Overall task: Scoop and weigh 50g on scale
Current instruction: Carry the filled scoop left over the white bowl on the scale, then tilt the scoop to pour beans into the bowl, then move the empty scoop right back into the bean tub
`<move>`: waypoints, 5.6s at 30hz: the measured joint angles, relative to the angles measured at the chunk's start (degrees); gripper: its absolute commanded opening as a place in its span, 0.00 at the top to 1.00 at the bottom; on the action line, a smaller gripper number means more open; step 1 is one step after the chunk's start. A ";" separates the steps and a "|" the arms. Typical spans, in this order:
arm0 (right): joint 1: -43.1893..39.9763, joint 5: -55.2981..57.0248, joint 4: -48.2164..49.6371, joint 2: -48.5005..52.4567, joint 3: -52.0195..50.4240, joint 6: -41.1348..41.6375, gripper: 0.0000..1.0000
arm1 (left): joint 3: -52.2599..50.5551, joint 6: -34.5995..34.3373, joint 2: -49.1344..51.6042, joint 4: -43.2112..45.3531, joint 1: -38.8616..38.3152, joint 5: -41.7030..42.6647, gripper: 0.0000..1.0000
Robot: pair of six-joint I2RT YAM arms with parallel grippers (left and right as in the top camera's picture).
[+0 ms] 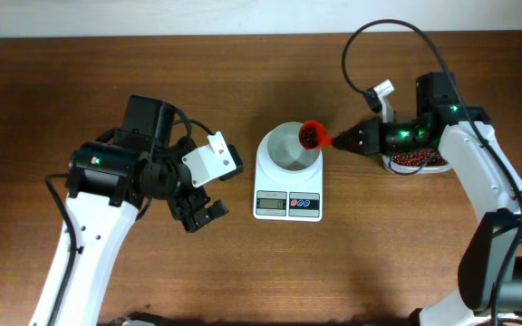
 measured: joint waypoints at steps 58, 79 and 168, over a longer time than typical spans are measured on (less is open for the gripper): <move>19.19 40.81 6.62 -7.74 0.00 -0.28 0.96 | 0.00 0.00 0.00 0.00 0.00 0.00 0.01; 22.53 48.09 6.73 -9.92 0.00 -0.26 0.96 | 0.00 0.00 0.00 0.02 -0.02 0.00 0.01; -1.11 65.59 -7.69 -11.52 0.68 1.25 0.96 | 0.00 0.00 0.00 0.02 0.00 0.00 0.01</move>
